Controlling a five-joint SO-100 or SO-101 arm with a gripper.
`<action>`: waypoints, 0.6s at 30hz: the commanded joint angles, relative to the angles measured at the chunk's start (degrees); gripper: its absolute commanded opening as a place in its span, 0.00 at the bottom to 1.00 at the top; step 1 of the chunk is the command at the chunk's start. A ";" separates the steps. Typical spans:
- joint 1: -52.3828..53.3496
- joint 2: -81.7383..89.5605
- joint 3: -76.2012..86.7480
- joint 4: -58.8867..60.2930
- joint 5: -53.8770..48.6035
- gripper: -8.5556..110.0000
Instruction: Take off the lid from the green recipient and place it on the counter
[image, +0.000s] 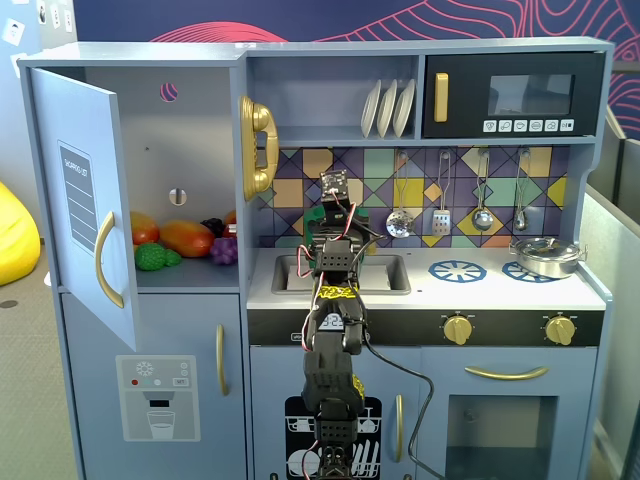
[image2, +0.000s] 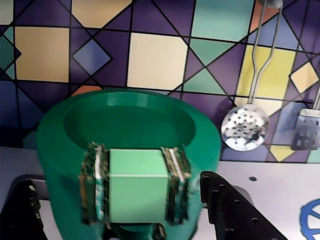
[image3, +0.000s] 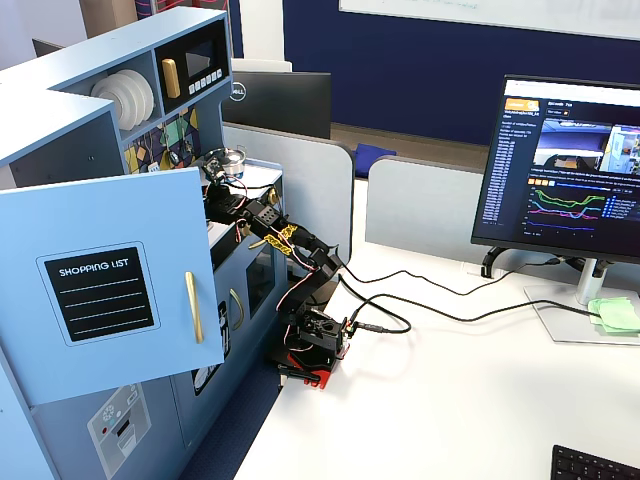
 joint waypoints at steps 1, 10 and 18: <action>-1.14 -0.44 -4.57 -1.93 -0.62 0.36; -2.55 -1.49 -5.10 -0.09 -2.46 0.15; -3.34 -1.67 -5.10 -1.76 -1.05 0.07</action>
